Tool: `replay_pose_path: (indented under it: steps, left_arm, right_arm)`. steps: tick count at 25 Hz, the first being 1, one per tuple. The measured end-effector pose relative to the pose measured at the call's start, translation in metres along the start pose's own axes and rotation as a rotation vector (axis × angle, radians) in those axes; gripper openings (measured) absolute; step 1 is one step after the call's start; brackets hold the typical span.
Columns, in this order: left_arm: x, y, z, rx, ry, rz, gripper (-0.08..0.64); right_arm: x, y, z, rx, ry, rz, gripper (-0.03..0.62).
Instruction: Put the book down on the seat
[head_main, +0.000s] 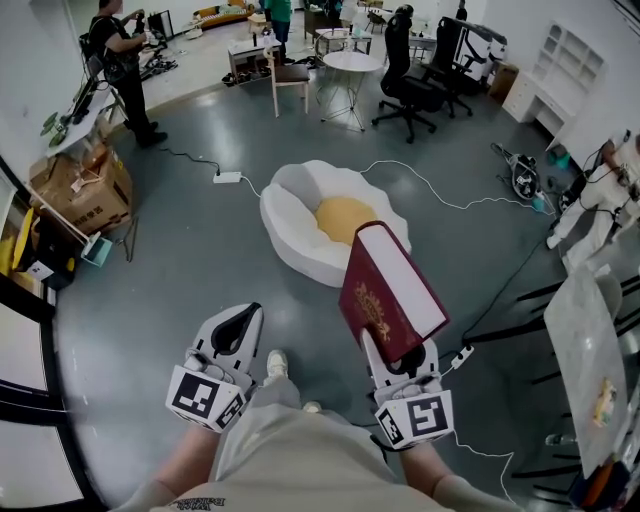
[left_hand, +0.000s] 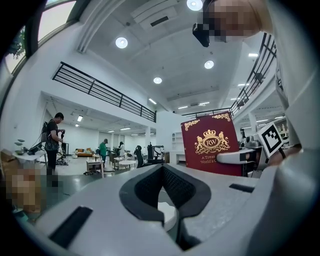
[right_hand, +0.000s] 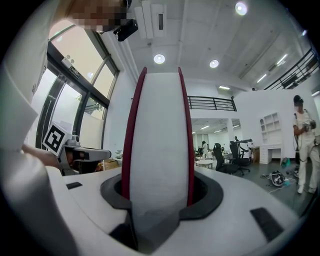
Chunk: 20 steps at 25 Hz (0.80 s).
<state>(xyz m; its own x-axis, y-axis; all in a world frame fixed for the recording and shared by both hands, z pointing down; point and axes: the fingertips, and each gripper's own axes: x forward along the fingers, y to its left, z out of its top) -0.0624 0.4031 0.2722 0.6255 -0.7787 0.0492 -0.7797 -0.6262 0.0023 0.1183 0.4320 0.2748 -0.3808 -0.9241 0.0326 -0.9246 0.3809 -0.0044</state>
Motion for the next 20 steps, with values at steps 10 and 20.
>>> replay_pose_path:
  steps: [10,20]
  left_arm:
    - [0.037,0.026,-0.02,0.001,-0.021,-0.013,0.003]
    - [0.096,0.098,-0.033,-0.015,-0.011,-0.003,0.003]
  right_arm:
    - [0.034,-0.021,-0.02,-0.011,0.005,-0.028,0.211]
    - [0.127,-0.039,-0.029,-0.015,0.019,-0.026,0.212]
